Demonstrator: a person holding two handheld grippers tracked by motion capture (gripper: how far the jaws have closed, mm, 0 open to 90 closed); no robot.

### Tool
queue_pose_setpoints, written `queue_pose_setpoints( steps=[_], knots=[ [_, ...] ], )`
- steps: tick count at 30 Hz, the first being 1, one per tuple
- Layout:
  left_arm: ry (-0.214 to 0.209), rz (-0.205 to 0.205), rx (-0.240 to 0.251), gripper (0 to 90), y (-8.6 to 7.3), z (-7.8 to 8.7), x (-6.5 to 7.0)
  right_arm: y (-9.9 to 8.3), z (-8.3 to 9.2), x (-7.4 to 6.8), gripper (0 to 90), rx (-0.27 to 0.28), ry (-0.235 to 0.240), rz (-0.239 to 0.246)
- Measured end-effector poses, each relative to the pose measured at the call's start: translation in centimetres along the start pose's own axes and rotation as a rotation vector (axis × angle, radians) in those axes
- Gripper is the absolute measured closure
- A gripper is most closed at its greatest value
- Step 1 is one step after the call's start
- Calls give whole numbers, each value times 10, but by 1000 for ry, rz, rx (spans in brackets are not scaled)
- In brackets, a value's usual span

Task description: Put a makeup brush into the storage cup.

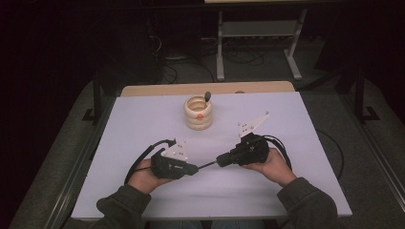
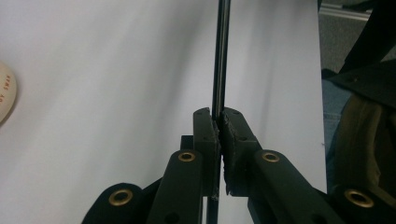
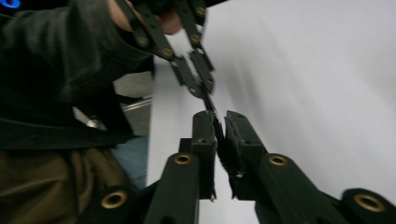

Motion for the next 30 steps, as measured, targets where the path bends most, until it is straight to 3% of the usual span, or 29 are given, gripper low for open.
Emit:
queue_pose_setpoints(
  steps=[4, 6, 8, 14, 18, 23, 27, 30],
  knots=[
    [-6, -1, -16, 836, 1, -4, 1, 1, -2, 0, 849, -24, 15, 8],
    [-6, 17, -18, 728, 2, -5, 1, 1, -2, -1, 850, -37, 13, 18],
    [-6, 21, -20, 688, 4, -6, 2, 3, -3, -2, 850, -67, -1, 28],
    [-22, 1, -44, 728, 9, -9, 6, 14, -5, -10, 850, -146, -50, 91],
    [-24, 3, -45, 825, 9, -11, 7, 22, -6, -14, 849, -172, -51, 120],
    [-21, 7, -45, 847, 8, -10, 6, 24, -8, -17, 822, -133, -57, 117],
    [-11, 30, -15, 851, 7, -6, 1, 23, -7, -14, 642, -48, -87, 76],
    [0, 61, 18, 851, 7, -2, -1, 19, -7, -13, 604, -4, -88, 49]
  ],
)
Point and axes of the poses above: each handheld gripper's, and its own axes: z roughly backward along the jaws, y roughly out of its top, x roughly to its right, the point moved 2 cm from there along -z, roughly forward along the jaws, and after that the axes turned 1 degree about x, right-handed, at the moved point
